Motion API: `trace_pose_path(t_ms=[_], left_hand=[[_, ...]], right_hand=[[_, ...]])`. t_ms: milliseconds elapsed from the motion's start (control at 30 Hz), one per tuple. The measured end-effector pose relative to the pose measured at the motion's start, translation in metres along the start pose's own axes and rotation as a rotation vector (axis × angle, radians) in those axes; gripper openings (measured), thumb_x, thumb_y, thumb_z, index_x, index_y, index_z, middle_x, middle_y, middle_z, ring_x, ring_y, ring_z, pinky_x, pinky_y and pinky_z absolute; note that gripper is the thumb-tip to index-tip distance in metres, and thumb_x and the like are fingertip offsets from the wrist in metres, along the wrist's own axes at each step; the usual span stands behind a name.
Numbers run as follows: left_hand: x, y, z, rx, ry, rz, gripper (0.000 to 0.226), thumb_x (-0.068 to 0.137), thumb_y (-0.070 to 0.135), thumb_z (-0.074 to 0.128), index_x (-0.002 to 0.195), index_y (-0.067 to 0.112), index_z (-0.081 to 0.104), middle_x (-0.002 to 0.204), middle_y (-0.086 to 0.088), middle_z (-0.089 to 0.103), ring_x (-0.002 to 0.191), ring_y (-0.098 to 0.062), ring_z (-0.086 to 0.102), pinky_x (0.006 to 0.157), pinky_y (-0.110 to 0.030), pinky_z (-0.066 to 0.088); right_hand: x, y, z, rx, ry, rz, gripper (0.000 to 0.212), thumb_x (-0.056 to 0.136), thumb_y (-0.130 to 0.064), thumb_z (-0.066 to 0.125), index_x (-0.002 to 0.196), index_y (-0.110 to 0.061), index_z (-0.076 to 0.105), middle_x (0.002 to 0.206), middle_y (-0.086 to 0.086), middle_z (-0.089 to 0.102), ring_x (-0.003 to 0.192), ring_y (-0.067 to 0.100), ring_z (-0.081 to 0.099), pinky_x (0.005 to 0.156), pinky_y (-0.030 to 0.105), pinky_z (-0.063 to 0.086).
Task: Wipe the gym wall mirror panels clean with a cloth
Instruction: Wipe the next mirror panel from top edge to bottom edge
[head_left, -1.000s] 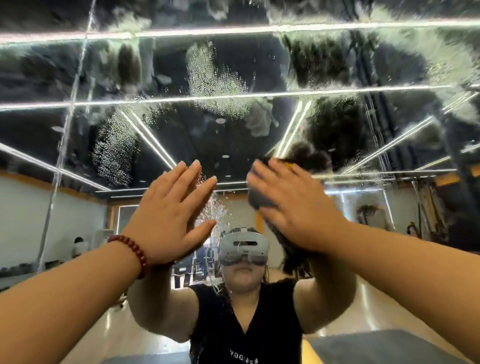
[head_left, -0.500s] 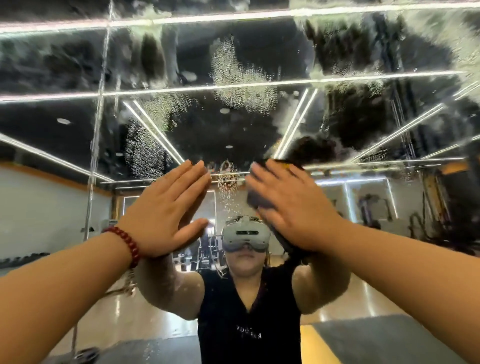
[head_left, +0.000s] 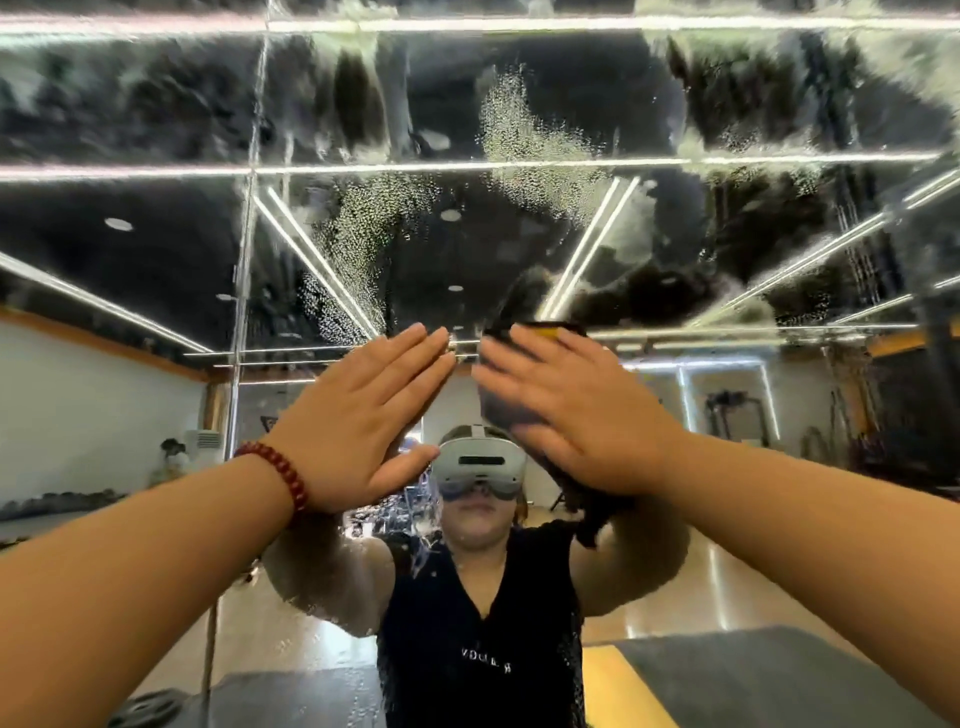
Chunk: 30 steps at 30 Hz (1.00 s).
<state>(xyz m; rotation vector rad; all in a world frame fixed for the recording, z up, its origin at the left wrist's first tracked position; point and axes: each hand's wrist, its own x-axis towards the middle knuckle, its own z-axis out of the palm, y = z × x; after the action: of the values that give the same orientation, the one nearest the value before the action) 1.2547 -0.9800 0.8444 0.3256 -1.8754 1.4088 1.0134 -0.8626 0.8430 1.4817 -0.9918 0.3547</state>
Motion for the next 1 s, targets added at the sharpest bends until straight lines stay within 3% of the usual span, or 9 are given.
trace_pose_path(t_ms=[133,300,367,533,600,800,900,1000], left_hand=[[-0.002,0.000,0.001,-0.001,0.035,0.007,0.078,0.096,0.058,0.031,0.151,0.003,0.032,0.159,-0.015,0.027,0.147,-0.028,0.023,0.121,-0.040,0.011],[-0.004,-0.001,0.006,-0.009,0.027,-0.005,0.080,0.095,0.060,0.031,0.152,0.004,0.031,0.160,-0.013,0.027,0.148,-0.028,0.023,0.119,-0.043,0.015],[-0.004,-0.003,0.008,-0.019,0.039,-0.003,0.080,0.095,0.060,0.031,0.152,0.004,0.032,0.160,-0.013,0.027,0.148,-0.028,0.023,0.119,-0.044,0.016],[-0.005,-0.003,0.008,-0.034,0.050,0.003,0.080,0.094,0.059,0.031,0.150,0.002,0.036,0.158,-0.015,0.030,0.147,-0.030,0.025,0.119,-0.044,0.015],[-0.006,-0.002,0.006,-0.042,0.034,0.003,0.080,0.093,0.059,0.032,0.149,0.001,0.037,0.157,-0.016,0.031,0.147,-0.030,0.027,0.120,-0.043,0.013],[-0.006,-0.002,0.001,-0.080,-0.023,-0.018,0.080,0.091,0.059,0.034,0.149,0.004,0.040,0.156,-0.014,0.034,0.146,-0.029,0.028,0.119,-0.042,0.012],[-0.003,-0.001,-0.004,-0.130,-0.045,-0.034,0.076,0.091,0.057,0.035,0.145,0.005,0.045,0.152,-0.013,0.042,0.142,-0.029,0.037,0.116,-0.043,0.020],[0.011,-0.002,-0.011,-0.158,-0.024,-0.089,0.071,0.091,0.056,0.038,0.138,0.005,0.054,0.142,-0.013,0.053,0.132,-0.032,0.047,0.112,-0.044,0.027]], right_hand=[[-0.019,0.006,0.001,0.012,-0.115,-0.274,0.055,0.099,-0.042,0.034,0.152,-0.028,0.037,0.159,-0.006,0.025,0.149,0.019,0.021,0.120,0.037,0.009],[0.035,0.029,-0.013,0.051,-0.018,0.166,0.063,0.096,-0.047,0.025,0.153,-0.024,0.033,0.160,-0.003,0.025,0.148,0.025,0.025,0.118,0.047,0.020],[0.034,0.018,-0.008,0.008,0.005,0.198,0.062,0.095,-0.047,0.026,0.153,-0.025,0.033,0.160,-0.001,0.028,0.149,0.025,0.025,0.117,0.045,0.019],[-0.027,-0.030,0.007,-0.019,-0.142,-0.197,0.059,0.098,-0.042,0.035,0.154,-0.027,0.027,0.162,-0.002,0.027,0.150,0.023,0.021,0.120,0.045,0.014],[-0.031,-0.027,0.005,-0.025,-0.175,-0.227,0.059,0.098,-0.040,0.035,0.155,-0.027,0.024,0.162,-0.002,0.025,0.150,0.023,0.021,0.120,0.045,0.015],[0.008,-0.002,-0.004,0.020,-0.068,0.156,0.059,0.098,-0.043,0.033,0.153,-0.020,0.033,0.158,-0.002,0.024,0.146,0.025,0.028,0.115,0.037,0.013],[0.010,-0.003,-0.007,0.073,-0.044,0.319,0.062,0.098,-0.045,0.028,0.153,-0.018,0.033,0.161,0.002,0.023,0.149,0.024,0.021,0.119,0.042,0.013],[0.016,0.005,-0.014,0.157,0.005,0.619,0.063,0.097,-0.045,0.025,0.156,-0.022,0.025,0.164,-0.001,0.015,0.152,0.020,0.010,0.122,0.041,0.009]])
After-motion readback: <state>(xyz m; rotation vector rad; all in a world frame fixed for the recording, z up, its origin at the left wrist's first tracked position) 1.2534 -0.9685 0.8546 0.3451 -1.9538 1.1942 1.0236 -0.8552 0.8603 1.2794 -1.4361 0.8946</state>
